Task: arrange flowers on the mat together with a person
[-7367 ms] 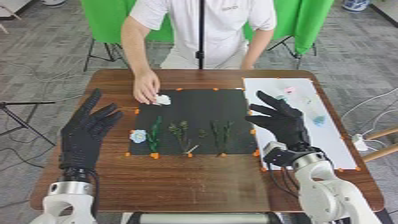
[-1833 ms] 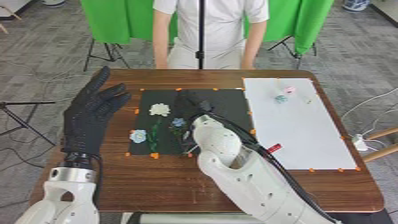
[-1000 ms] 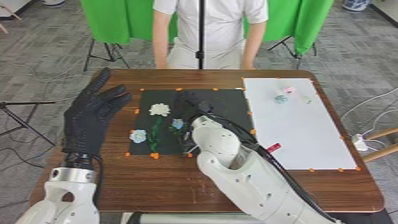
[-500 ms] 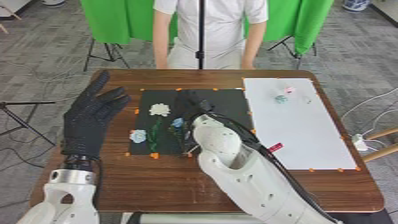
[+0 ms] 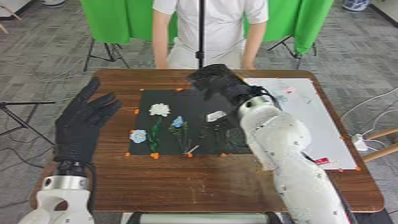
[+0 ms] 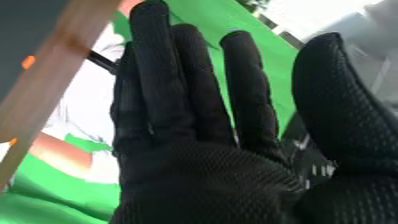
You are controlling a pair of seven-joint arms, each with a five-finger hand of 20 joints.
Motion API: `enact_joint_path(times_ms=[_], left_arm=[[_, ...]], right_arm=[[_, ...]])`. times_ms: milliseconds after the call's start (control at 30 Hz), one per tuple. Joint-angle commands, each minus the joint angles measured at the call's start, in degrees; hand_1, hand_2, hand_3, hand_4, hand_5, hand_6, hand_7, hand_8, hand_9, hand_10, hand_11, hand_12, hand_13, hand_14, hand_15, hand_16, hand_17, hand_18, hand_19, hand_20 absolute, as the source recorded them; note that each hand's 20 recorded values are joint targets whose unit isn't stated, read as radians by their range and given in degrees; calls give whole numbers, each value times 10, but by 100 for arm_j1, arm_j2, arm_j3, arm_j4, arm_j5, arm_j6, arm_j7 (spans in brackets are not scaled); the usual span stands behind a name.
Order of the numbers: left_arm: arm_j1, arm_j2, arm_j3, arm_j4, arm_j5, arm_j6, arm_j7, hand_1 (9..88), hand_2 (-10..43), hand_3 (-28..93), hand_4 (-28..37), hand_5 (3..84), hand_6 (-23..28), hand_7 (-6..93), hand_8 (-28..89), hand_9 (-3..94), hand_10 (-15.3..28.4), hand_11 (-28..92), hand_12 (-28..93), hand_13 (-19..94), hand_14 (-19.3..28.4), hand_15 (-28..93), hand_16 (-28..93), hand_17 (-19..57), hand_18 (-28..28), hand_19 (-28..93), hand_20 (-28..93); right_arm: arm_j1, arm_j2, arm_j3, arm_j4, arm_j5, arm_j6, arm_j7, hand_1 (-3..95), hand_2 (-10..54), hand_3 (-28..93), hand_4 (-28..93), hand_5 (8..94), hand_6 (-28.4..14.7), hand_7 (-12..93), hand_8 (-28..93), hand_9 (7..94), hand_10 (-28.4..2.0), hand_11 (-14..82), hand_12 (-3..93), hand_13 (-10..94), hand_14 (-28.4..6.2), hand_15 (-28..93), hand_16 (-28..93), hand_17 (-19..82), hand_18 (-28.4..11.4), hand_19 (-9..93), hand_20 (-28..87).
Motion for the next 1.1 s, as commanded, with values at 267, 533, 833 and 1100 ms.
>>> enact_joint_path(times_ms=[267,533,833,1100], left_arm=[[94,-127,2,228,145,131,66,182,99,771,-283,327,56,90,-93,337,188,203,90,270,255,445,-95,-78,241,579,1],[227,-159,24,300,83,224,188,170,96,773,-283,320,48,89,-94,328,182,190,94,268,253,436,-83,-79,241,571,8],[253,-211,-15,347,109,121,84,167,98,766,-283,318,45,89,-95,327,178,182,95,269,251,428,-78,-79,241,562,18],[274,-222,38,361,82,136,66,165,99,770,-283,316,43,93,-97,326,179,187,97,260,251,434,-74,-83,242,562,25]], right_arm=[[-1877,180,1444,-340,4438,1009,-695,127,139,819,-283,404,2,111,-125,463,-180,86,110,392,-220,278,107,53,-202,502,147],[-2393,109,1614,-362,4696,911,-801,73,160,820,-283,367,21,100,-120,431,-169,66,109,347,-225,219,136,31,-195,447,144],[-2580,137,1807,-421,4465,712,-744,44,172,809,-283,347,39,101,-123,413,-166,54,112,329,-226,193,161,15,-195,427,152],[-2728,78,1958,-432,4114,543,-726,44,170,819,-283,378,32,109,-125,455,-168,82,118,376,-226,249,179,17,-197,436,170]])
